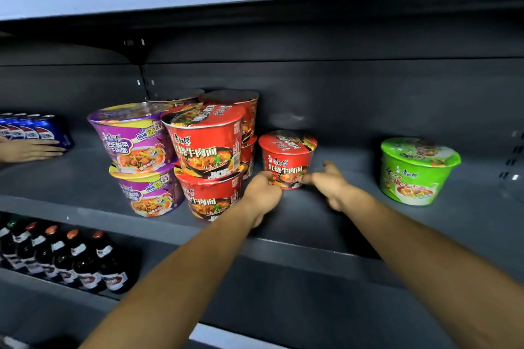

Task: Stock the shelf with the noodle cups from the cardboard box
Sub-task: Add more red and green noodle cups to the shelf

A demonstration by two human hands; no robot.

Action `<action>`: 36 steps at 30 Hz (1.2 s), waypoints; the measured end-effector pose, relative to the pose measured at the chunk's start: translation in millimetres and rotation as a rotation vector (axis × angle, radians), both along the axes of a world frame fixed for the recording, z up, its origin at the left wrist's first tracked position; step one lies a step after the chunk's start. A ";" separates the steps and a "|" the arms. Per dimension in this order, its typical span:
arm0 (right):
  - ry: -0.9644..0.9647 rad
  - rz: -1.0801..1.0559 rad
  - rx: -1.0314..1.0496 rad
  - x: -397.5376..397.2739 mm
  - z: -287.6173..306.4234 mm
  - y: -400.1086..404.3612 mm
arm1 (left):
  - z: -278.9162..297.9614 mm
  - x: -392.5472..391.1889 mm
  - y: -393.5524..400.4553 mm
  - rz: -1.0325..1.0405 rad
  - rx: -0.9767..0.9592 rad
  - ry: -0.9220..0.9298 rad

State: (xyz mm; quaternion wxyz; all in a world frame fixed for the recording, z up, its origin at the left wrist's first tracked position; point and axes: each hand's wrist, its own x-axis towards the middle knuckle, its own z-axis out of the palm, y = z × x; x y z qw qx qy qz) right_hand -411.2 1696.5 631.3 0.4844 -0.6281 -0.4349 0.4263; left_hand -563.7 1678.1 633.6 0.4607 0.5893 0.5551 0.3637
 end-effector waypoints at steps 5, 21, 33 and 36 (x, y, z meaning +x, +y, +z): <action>-0.082 -0.001 -0.048 2.7 6.2 -38.4 | 16.1 -11.2 -28.3 -0.057 0.008 0.013; -0.138 0.750 -0.421 -48.3 -60.1 -209.8 | -62.1 -62.8 -160.2 -0.760 -0.499 0.383; 0.023 0.525 -0.971 -55.5 -416.1 -299.3 | -403.8 -79.7 -241.3 -0.604 -0.947 0.449; 0.111 0.440 -1.110 -59.2 -489.5 -328.7 | -477.7 -92.8 -267.2 -0.507 -1.014 0.505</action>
